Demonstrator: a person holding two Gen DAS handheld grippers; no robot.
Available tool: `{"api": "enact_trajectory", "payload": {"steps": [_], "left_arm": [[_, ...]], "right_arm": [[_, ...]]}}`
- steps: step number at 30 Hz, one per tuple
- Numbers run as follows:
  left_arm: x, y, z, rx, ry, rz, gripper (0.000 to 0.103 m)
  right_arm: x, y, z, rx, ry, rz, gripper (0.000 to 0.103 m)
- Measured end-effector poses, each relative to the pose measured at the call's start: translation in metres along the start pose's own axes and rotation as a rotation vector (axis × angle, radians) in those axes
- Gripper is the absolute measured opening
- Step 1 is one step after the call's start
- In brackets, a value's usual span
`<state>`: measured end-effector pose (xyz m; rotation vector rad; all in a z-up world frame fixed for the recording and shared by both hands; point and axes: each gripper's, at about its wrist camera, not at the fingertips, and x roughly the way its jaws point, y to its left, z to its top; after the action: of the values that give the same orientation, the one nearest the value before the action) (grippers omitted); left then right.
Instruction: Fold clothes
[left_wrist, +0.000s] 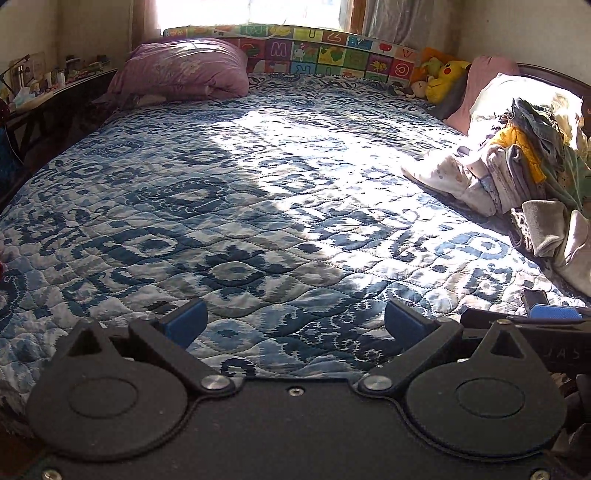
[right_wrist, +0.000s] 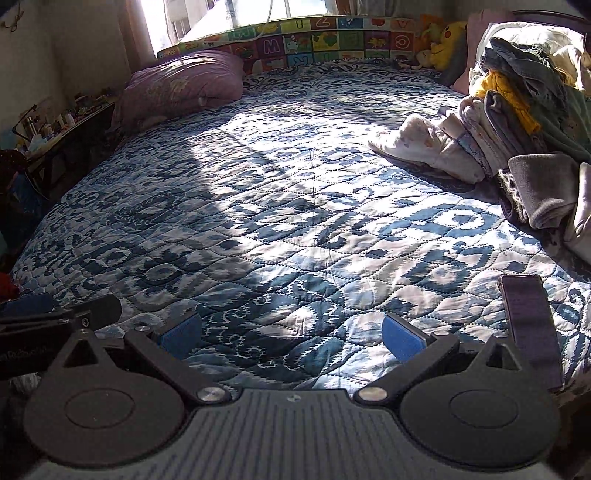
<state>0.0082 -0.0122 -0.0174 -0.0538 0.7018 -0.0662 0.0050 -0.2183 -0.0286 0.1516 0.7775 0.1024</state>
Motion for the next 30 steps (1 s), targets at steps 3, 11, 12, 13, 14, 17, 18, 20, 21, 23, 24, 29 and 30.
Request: {"api": "enact_trajectory", "payload": {"steps": [3, 11, 12, 13, 14, 17, 18, 20, 21, 23, 24, 29, 30], "left_arm": [[0.004, -0.004, 0.001, 0.025, 0.007, 0.032, 0.103], [0.017, -0.007, 0.003, 0.009, 0.049, 0.01, 0.103], [0.018, -0.008, 0.002, 0.017, 0.055, 0.006, 0.103], [0.02, -0.009, 0.001, 0.027, 0.057, 0.01, 0.103], [0.02, -0.011, 0.0, 0.044, 0.051, 0.025, 0.103], [0.021, -0.012, -0.002, 0.066, 0.048, 0.058, 0.103], [0.022, -0.01, -0.002, 0.058, 0.056, 0.056, 0.103], [0.022, -0.007, -0.002, 0.054, 0.058, 0.059, 0.103], [0.023, -0.007, -0.002, 0.056, 0.056, 0.065, 0.103], [0.022, -0.006, -0.001, 0.061, 0.051, 0.072, 0.103], [0.021, -0.005, -0.001, 0.06, 0.05, 0.07, 0.103], [0.018, -0.004, 0.0, 0.062, 0.042, 0.062, 0.103], [0.018, -0.004, 0.0, 0.063, 0.042, 0.063, 0.103]], "right_arm": [[0.001, -0.001, 0.0, 0.002, 0.007, -0.012, 0.103], [0.015, -0.004, 0.003, -0.001, 0.039, -0.043, 0.103], [0.016, -0.003, 0.003, -0.004, 0.043, -0.047, 0.103], [0.018, -0.003, 0.003, -0.007, 0.048, -0.05, 0.103], [0.019, -0.002, 0.003, -0.009, 0.052, -0.053, 0.103], [0.021, 0.0, 0.004, -0.013, 0.06, -0.051, 0.103], [0.021, 0.0, 0.005, -0.014, 0.062, -0.049, 0.103], [0.021, 0.001, 0.007, -0.015, 0.062, -0.042, 0.103], [0.021, 0.002, 0.007, -0.017, 0.061, -0.04, 0.103], [0.02, 0.005, 0.009, -0.026, 0.06, -0.038, 0.103], [0.02, 0.005, 0.009, -0.029, 0.059, -0.038, 0.103], [0.019, 0.006, 0.011, -0.026, 0.057, -0.041, 0.103], [0.019, 0.006, 0.011, -0.028, 0.054, -0.045, 0.103]]}}
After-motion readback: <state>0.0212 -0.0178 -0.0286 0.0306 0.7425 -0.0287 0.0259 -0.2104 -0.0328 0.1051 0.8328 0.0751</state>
